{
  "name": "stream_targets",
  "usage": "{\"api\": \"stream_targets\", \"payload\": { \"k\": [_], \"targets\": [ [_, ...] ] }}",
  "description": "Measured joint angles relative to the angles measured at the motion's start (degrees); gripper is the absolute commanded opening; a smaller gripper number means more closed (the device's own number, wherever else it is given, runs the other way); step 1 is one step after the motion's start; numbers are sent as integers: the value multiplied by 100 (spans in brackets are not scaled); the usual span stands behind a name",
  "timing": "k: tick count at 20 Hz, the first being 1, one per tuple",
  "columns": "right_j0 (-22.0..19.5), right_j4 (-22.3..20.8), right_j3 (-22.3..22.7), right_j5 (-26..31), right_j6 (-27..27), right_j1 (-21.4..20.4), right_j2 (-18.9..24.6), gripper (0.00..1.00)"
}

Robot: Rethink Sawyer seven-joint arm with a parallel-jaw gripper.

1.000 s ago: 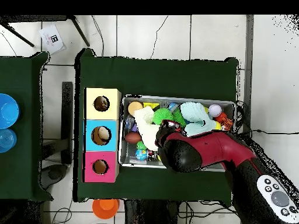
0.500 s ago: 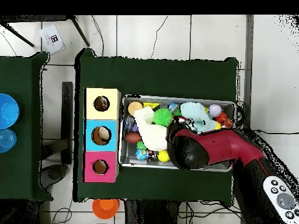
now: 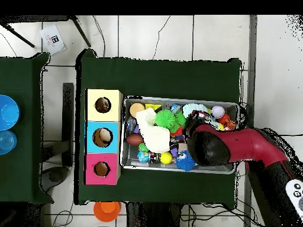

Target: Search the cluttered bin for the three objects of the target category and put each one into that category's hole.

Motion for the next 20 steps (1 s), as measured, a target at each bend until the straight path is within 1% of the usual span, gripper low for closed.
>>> {"api": "stream_targets", "payload": {
  "k": [5,7,11,14,20],
  "targets": [
    [-124,2,-242,45,0,340,-1,0],
    [-140,-1,-375,92,0,615,-13,0],
    [-81,-52,-565,105,0,986,-52,0],
    [-2,-176,-706,112,0,1200,-108,0],
    [130,-483,-971,194,-1,1472,-236,0]
  ]
}}
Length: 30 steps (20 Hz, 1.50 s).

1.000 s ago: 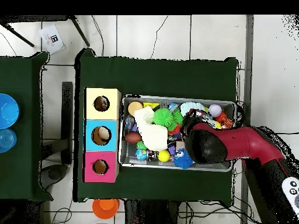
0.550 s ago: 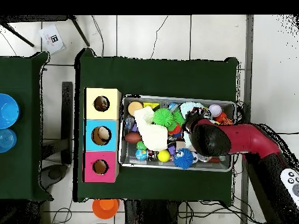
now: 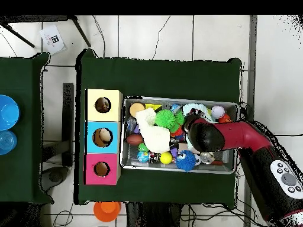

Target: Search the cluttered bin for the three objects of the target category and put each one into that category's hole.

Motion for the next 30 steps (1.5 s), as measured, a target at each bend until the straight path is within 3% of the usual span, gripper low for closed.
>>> {"api": "stream_targets", "payload": {
  "k": [9,17,23,30],
  "targets": [
    [162,-228,-416,291,0,375,-153,0],
    [196,-141,-329,431,0,364,-165,0],
    [11,114,347,317,0,182,-68,0],
    [-383,220,1216,-422,0,156,254,0]
  ]
}}
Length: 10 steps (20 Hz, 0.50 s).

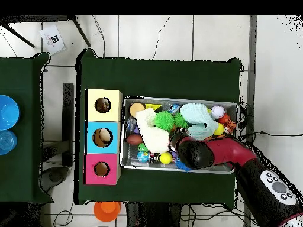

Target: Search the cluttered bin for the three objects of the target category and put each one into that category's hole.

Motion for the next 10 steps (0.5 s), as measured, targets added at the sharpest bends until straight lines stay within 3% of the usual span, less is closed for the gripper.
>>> {"api": "stream_targets", "payload": {
  "k": [3,10],
  "targets": [
    [14,-2,346,-692,0,12,26,0],
    [489,-2,603,-1455,0,75,29,0]
  ]
}}
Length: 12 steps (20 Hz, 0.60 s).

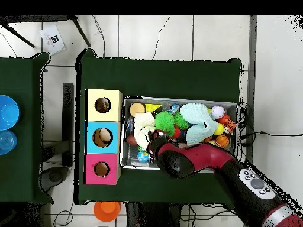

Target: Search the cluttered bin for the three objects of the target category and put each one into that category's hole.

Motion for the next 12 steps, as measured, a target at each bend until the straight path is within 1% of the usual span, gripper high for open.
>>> {"api": "stream_targets", "payload": {
  "k": [4,9,12],
  "targets": [
    [276,16,84,-250,0,-2,2,0],
    [415,72,190,-429,0,-26,0,0],
    [425,103,229,-457,1,-50,-17,0]
  ]
}}
